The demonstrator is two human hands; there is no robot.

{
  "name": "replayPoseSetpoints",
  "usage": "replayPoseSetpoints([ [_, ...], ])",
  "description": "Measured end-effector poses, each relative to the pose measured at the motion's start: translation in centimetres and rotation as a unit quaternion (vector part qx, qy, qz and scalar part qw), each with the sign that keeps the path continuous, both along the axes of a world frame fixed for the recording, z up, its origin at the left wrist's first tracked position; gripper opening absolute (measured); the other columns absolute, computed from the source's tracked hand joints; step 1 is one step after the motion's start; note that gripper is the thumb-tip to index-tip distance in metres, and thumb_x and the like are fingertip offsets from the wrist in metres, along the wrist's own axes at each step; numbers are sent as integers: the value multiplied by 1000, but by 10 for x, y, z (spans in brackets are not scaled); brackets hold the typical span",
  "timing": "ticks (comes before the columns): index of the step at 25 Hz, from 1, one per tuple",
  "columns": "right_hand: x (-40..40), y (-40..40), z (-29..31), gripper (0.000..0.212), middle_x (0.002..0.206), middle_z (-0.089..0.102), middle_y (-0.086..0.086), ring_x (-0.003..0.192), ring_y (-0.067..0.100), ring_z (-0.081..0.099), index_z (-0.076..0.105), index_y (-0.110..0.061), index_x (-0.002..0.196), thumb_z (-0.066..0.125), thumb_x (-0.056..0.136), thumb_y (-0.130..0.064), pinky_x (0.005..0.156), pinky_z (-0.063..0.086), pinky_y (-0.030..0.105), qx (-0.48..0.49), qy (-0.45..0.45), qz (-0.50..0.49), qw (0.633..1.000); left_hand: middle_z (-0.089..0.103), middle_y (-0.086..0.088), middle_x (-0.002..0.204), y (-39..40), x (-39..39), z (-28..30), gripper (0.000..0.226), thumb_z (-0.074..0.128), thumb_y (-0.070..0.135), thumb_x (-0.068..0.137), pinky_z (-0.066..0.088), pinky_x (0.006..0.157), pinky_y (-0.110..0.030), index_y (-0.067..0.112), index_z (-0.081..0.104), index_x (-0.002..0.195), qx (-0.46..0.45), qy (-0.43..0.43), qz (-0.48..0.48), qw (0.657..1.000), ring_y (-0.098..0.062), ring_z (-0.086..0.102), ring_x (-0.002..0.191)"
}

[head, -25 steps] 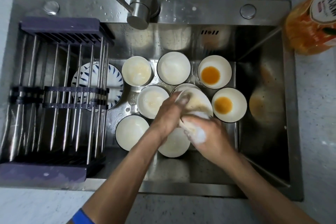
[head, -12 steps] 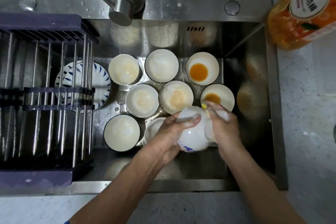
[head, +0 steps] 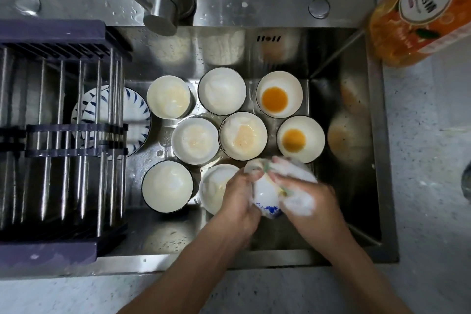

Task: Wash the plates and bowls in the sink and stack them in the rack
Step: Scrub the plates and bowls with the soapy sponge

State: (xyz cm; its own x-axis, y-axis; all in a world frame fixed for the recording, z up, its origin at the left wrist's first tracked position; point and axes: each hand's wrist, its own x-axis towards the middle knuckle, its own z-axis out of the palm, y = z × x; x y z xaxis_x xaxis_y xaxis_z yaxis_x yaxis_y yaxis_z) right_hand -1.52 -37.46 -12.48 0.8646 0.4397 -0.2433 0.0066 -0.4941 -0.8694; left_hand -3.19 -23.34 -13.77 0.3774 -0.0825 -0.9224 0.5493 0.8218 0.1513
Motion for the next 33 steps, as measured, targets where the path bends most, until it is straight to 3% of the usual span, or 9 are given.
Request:
replayPoseSetpoints([
  [3, -11, -27, 7, 49, 137, 49, -26, 133, 7, 49, 73, -24, 117, 58, 74, -3, 107, 44, 31, -91, 5, 83, 992, 70, -18, 108, -5, -2, -13, 18, 51, 12, 94, 55, 69, -39, 7, 64, 106, -12, 10, 15, 1000, -35, 67, 92],
  [6, -5, -38, 9, 42, 130, 56, -16, 122, 9, 56, 73, -16, 116, 64, 80, 3, 102, 40, 16, -161, 18, -45, 986, 69, -8, 96, -13, 2, -22, 15, 58, 4, 89, 51, 74, -35, 11, 67, 98, 195, -61, -205, 957, -28, 64, 90],
  [10, 15, -26, 14, 41, 125, 59, -17, 112, 2, 58, 71, -18, 121, 65, 85, 1, 87, 37, 0, -161, 50, -144, 975, 65, -10, 119, -26, 0, -40, 34, 57, 15, 94, 44, 94, -34, 10, 59, 127, 420, -300, -633, 577, -28, 60, 111],
  [14, 22, -23, 13, 41, 133, 58, -8, 113, 3, 54, 70, -18, 124, 66, 86, -3, 89, 34, 3, -173, 40, -147, 973, 62, -12, 127, -25, -1, -48, 42, 57, 14, 95, 46, 94, -36, 16, 56, 137, 326, -307, -787, 423, -31, 60, 116],
  [16, 23, -23, 14, 40, 136, 56, -6, 115, 4, 53, 69, -18, 125, 65, 87, -4, 91, 36, 5, -177, 48, -144, 973, 64, -7, 123, -22, -5, -47, 41, 61, 15, 90, 49, 91, -33, 22, 61, 131, 366, -308, -755, 448, -27, 62, 112],
  [21, 30, -25, 17, 40, 131, 56, -12, 116, 6, 55, 69, -20, 125, 64, 88, -4, 94, 40, 10, -159, 63, -184, 968, 73, -1, 100, -17, 36, -43, 22, 67, 25, 84, 52, 82, -32, 25, 68, 106, 536, -159, -510, 654, -27, 67, 97],
  [25, 39, -20, 20, 40, 107, 60, -26, 101, -6, 59, 69, -26, 120, 65, 87, -5, 90, 47, 13, -132, 62, -221, 964, 66, -15, 120, -47, 75, -53, 36, 64, 27, 89, 47, 90, -35, 6, 61, 119, 432, -39, -419, 798, -36, 59, 114],
  [27, 41, -21, 21, 42, 101, 55, -35, 98, -18, 54, 67, -28, 122, 66, 87, -6, 78, 39, -1, -119, 64, -222, 966, 61, -19, 128, -57, 87, -60, 40, 62, 19, 90, 45, 95, -37, 3, 56, 127, 417, -2, -384, 824, -39, 55, 120],
  [33, 36, -24, 18, 43, 113, 59, -27, 109, -12, 53, 67, -28, 123, 67, 87, -6, 84, 40, 2, -96, 57, -236, 965, 66, -13, 114, -62, 91, -71, 43, 66, 17, 79, 56, 88, -47, 16, 57, 121, 376, -2, -307, 874, -38, 63, 109],
])
